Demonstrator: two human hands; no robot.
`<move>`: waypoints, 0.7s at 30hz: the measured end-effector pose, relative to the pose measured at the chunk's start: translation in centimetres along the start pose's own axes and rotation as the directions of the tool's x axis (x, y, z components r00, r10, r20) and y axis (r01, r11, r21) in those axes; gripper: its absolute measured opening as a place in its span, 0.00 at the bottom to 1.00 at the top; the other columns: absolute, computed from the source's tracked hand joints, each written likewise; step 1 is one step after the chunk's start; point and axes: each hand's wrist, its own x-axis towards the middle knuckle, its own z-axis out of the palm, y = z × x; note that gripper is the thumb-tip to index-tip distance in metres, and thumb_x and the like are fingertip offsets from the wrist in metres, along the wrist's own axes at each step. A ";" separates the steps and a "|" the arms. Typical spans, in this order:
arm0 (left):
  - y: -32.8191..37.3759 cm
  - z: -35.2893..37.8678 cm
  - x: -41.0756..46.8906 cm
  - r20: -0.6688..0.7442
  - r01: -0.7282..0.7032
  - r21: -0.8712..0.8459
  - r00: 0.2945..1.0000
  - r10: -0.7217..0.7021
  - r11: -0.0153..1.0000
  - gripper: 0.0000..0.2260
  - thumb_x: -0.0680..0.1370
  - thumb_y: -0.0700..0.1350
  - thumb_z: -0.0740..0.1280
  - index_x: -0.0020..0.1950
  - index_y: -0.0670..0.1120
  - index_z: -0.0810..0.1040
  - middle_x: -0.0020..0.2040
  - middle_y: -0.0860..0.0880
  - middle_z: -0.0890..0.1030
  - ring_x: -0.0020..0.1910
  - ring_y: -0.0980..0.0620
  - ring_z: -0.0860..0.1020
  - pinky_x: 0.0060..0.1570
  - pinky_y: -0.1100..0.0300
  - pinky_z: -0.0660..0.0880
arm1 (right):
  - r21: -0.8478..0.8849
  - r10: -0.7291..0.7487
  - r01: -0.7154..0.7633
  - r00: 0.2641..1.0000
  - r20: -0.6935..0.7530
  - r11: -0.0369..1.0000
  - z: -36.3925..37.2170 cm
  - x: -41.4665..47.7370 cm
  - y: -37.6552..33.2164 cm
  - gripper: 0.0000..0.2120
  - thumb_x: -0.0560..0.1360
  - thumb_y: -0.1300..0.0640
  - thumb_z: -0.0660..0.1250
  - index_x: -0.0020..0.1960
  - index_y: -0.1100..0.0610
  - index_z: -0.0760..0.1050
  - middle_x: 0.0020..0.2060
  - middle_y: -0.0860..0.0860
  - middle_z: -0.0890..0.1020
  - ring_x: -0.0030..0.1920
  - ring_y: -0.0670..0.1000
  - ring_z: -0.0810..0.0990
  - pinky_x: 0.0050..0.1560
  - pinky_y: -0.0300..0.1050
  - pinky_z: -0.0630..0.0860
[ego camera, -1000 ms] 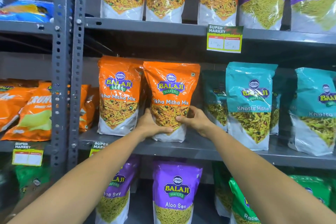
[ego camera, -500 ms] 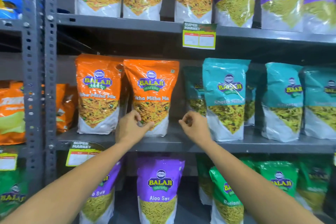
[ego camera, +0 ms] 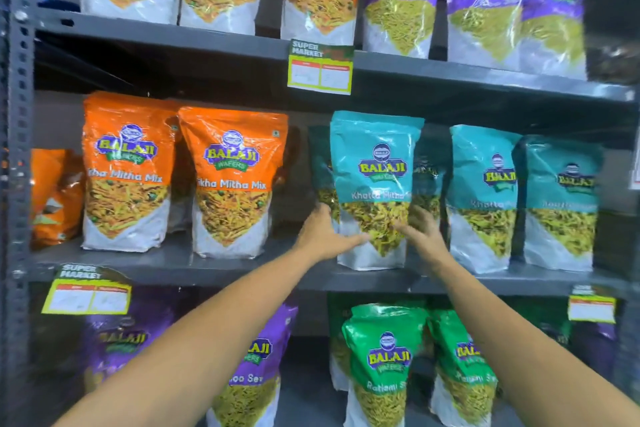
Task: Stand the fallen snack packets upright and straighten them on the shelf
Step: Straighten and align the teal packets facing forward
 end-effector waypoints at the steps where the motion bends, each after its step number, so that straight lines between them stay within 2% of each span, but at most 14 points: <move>1: 0.4 0.4 0.4 0.050 0.046 -0.026 0.998 -0.044 0.999 0.49 0.60 0.67 0.74 0.70 0.41 0.62 0.67 0.44 0.71 0.66 0.45 0.71 0.59 0.54 0.71 | -0.018 0.006 -0.005 0.998 0.057 1.000 -0.1 0.4 0.3 0.31 0.71 0.59 0.72 0.69 0.59 0.63 0.63 0.58 0.74 0.63 0.57 0.73 0.61 0.49 0.71; 2: 0.6 0.9 0.6 0.090 0.080 -0.056 0.993 -0.074 0.995 0.52 0.59 0.67 0.75 0.72 0.40 0.58 0.71 0.44 0.68 0.68 0.45 0.69 0.61 0.55 0.70 | -0.038 0.009 -0.006 0.996 0.085 0.999 -0.2 0.7 0.6 0.31 0.70 0.57 0.73 0.69 0.59 0.64 0.62 0.59 0.75 0.63 0.58 0.74 0.63 0.52 0.72; 4: 0.4 1.6 1.1 0.097 0.089 -0.085 0.992 -0.081 0.992 0.52 0.60 0.63 0.77 0.73 0.41 0.57 0.72 0.44 0.68 0.69 0.45 0.69 0.61 0.57 0.69 | -0.048 0.005 0.000 0.995 0.102 0.999 0.4 0.8 0.9 0.32 0.65 0.50 0.76 0.65 0.56 0.67 0.59 0.57 0.78 0.59 0.55 0.77 0.61 0.53 0.74; 7: -0.6 1.3 2.4 0.041 0.099 -0.078 0.995 -0.096 0.992 0.46 0.60 0.56 0.80 0.70 0.42 0.62 0.70 0.44 0.71 0.68 0.46 0.70 0.62 0.57 0.70 | -0.030 -0.021 0.024 0.994 0.105 0.999 2.2 0.7 0.8 0.29 0.61 0.47 0.78 0.56 0.48 0.68 0.51 0.50 0.80 0.50 0.46 0.80 0.49 0.41 0.79; 9: -1.4 0.6 3.2 0.081 0.138 -0.124 0.988 -0.128 0.983 0.46 0.60 0.55 0.81 0.70 0.43 0.62 0.71 0.45 0.70 0.68 0.47 0.70 0.65 0.55 0.69 | -0.094 -0.022 0.031 0.996 0.089 0.995 3.2 1.0 0.3 0.30 0.63 0.49 0.79 0.58 0.53 0.67 0.52 0.52 0.80 0.51 0.49 0.80 0.51 0.44 0.79; 12: -1.6 0.5 3.5 0.114 0.188 -0.197 0.979 -0.168 0.962 0.50 0.55 0.57 0.82 0.69 0.44 0.61 0.71 0.47 0.70 0.66 0.49 0.71 0.61 0.58 0.68 | -0.224 0.015 0.002 0.997 0.076 0.975 3.4 1.9 -1.0 0.31 0.62 0.44 0.78 0.56 0.54 0.67 0.49 0.50 0.78 0.50 0.50 0.78 0.52 0.47 0.76; 16: -0.7 1.7 3.6 0.003 0.205 -0.228 0.978 -0.210 0.952 0.53 0.51 0.60 0.81 0.69 0.45 0.61 0.69 0.47 0.71 0.67 0.47 0.71 0.63 0.55 0.69 | 0.062 0.047 -0.047 0.999 0.000 0.997 2.8 4.6 -4.6 0.23 0.70 0.41 0.70 0.56 0.56 0.74 0.54 0.55 0.80 0.53 0.52 0.77 0.55 0.50 0.74; 18: -0.8 2.1 3.6 -0.035 0.197 -0.219 0.977 -0.210 0.956 0.50 0.52 0.60 0.81 0.67 0.45 0.62 0.67 0.47 0.72 0.66 0.47 0.72 0.62 0.55 0.69 | 0.099 0.034 -0.028 0.997 -0.063 0.995 2.9 6.6 -7.1 0.19 0.74 0.43 0.66 0.56 0.56 0.75 0.55 0.55 0.81 0.55 0.54 0.78 0.58 0.53 0.74; 21: -1.0 2.2 3.5 -0.030 0.203 -0.220 0.976 -0.214 0.954 0.49 0.54 0.60 0.81 0.66 0.46 0.62 0.68 0.47 0.72 0.67 0.47 0.71 0.62 0.54 0.69 | 0.083 -0.011 0.021 0.993 -0.119 0.996 3.1 8.9 -9.5 0.10 0.76 0.46 0.63 0.44 0.51 0.76 0.50 0.54 0.82 0.51 0.53 0.79 0.56 0.54 0.76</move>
